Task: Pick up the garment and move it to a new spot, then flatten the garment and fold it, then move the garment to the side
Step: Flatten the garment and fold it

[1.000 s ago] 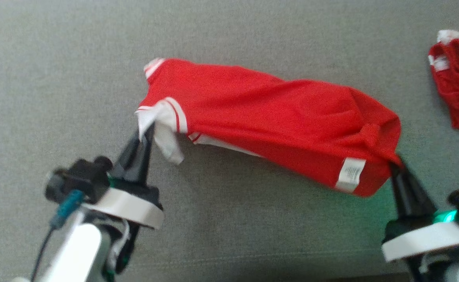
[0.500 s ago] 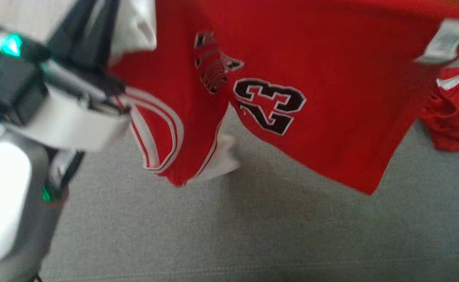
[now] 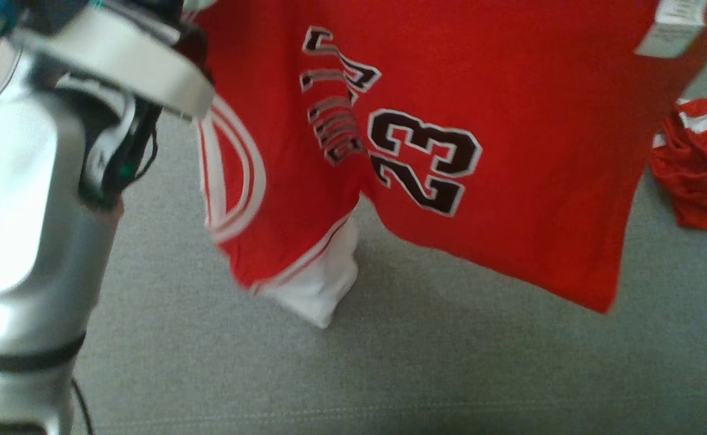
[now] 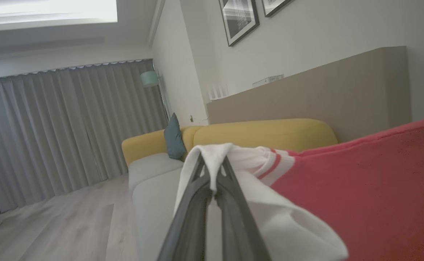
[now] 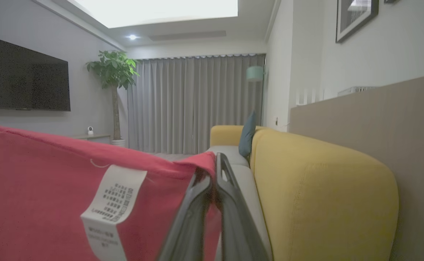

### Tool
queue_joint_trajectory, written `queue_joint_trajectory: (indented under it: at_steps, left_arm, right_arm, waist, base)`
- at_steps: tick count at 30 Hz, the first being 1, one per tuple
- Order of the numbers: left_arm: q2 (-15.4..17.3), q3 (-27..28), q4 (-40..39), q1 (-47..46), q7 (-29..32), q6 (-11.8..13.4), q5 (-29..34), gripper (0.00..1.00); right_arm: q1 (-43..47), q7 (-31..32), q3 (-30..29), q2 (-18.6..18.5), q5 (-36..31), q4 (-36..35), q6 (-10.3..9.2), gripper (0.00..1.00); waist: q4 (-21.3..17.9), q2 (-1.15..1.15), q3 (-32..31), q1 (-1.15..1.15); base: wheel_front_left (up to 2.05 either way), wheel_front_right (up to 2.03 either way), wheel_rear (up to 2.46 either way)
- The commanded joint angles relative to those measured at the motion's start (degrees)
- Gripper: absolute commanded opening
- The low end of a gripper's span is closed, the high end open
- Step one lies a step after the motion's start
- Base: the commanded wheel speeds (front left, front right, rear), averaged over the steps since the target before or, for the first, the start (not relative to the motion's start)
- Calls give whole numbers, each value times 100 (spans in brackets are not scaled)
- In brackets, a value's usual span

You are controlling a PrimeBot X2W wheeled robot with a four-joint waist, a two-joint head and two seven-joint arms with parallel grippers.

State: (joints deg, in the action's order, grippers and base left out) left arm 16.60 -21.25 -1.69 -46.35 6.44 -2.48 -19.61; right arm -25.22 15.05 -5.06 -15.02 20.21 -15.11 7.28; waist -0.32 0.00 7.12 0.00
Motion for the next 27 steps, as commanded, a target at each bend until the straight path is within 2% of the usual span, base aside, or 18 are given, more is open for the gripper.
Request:
queue_joint_trajectory:
  at_steps: [1, 6, 10, 13, 18, 23, 27]
  left_arm:
    - [140, 270, 31, -501, -68, -10, -6, 0]
    - [-216, 330, 1871, -1463, -784, -72, -11, 0]
    - [-384, 487, 3288, -2310, -1449, -12, 18, 0]
    - [-430, 569, 4071, -2902, -1870, 61, 90, 0]
    - [-659, 619, 4802, -3481, -2121, -4, 124, 0]
    - [-982, 752, 5207, -3049, -2141, -115, 11, 0]
    - [-1155, 853, 5432, -2508, -2142, -200, -24, 0]
  right_arm:
    - [-390, -55, 148, -97, 50, -41, 21, 0]
    - [-1744, -602, 704, -69, 89, 1425, 21, 0]
    - [-2951, -1205, 1138, 190, 135, 2707, 21, 0]
    - [-3705, -1699, 1336, 390, 145, 3627, 21, 0]
    - [-4520, -2298, 1716, 568, 154, 4937, 21, 0]
    - [-4639, -2621, 2171, 678, 342, 6047, 21, 0]
    - [-4514, -2805, 2508, 698, 579, 6656, 21, 0]
  waist:
    - [-13, 0, 93, 0]
    - [-135, 0, 295, 0]
    - [-295, 0, 380, 0]
    - [-360, 0, 468, 0]
    - [-244, 0, 967, 0]
    - [-37, 0, 1531, 0]
    - [87, 0, 1884, 0]
  base:
    - [0, 0, 0]
    - [0, 0, 0]
    - [0, 0, 0]
    - [0, 0, 0]
    - [0, 0, 0]
    - [0, 0, 0]
    - [0, 0, 0]
